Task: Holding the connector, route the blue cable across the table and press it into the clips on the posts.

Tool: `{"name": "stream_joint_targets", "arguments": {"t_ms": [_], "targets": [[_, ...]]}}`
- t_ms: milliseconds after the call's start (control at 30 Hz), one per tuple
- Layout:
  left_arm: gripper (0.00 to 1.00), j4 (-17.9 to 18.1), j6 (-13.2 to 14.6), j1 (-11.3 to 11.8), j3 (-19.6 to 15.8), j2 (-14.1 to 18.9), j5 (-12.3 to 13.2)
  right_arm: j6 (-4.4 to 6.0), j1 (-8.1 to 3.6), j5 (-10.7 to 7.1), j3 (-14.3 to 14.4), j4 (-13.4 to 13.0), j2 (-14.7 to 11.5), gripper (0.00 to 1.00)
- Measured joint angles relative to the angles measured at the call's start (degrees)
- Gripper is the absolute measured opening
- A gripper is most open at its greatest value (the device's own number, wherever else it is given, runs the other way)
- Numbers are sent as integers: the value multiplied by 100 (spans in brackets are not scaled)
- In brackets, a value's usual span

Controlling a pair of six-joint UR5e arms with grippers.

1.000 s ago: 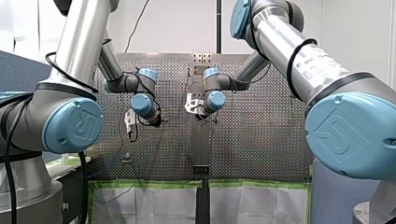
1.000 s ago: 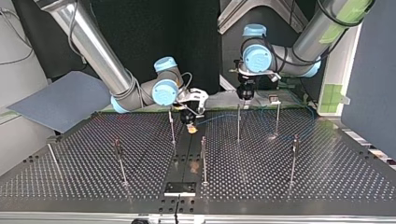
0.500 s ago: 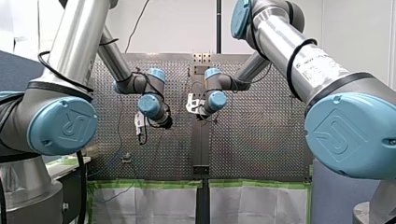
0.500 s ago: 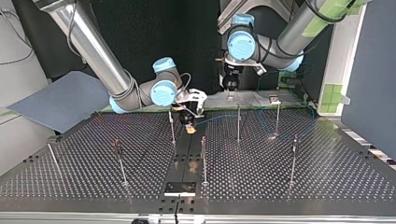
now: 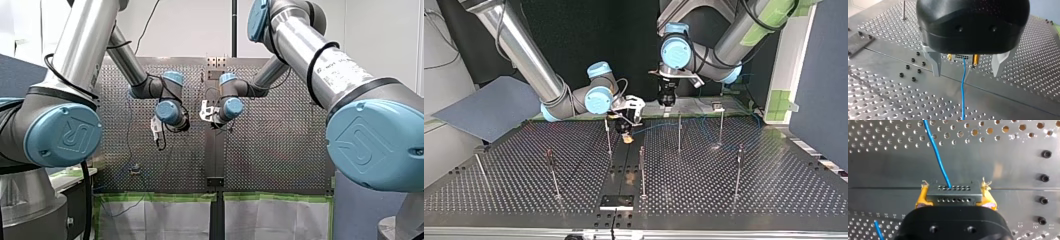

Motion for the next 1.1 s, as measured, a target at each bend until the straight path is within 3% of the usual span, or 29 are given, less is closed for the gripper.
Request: {"name": "stream_joint_targets", "arguments": {"t_ms": [467, 900, 1100], "targets": [[100, 132, -92, 19, 761, -726, -151, 0, -33, -41, -1, -4, 0, 0], [100, 263, -164, 69, 1182, -1299, -210, 1, -50, -80, -3, -8, 0, 0], [100, 329, -175, 98, 1375, -1392, -328, 0, -68, -89, -1, -8, 0, 0]]}}
